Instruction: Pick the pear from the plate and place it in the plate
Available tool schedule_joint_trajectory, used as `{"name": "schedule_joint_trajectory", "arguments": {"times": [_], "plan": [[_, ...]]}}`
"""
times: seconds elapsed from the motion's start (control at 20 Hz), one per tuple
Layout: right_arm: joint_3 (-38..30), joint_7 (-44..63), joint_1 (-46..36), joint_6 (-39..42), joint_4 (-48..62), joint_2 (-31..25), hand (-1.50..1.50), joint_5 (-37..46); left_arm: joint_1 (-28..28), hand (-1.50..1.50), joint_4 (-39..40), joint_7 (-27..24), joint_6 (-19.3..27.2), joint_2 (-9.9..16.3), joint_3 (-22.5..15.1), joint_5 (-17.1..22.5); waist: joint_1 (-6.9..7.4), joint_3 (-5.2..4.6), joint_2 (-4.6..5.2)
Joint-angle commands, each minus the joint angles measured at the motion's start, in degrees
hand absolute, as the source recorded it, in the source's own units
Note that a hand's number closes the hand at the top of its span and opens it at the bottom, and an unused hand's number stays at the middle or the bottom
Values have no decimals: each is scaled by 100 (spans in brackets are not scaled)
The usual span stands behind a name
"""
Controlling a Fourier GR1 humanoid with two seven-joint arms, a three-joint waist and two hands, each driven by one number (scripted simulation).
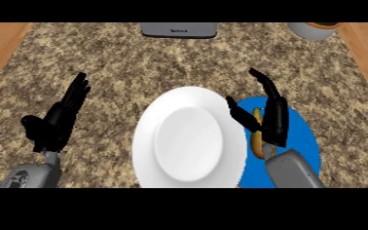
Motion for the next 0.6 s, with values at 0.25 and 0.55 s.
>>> {"name": "schedule_joint_trajectory", "arguments": {"times": [0.25,0.55], "plan": [[819,674,807,-1994,645,1107,-150,2934,666,0,136,-547,-31,-152,10,-111,-178,25,-43],[135,2400,1451,-325,-461,1122,-150,4953,549,0,350,-602,15,-190,101,-165,-339,10,-55]]}}
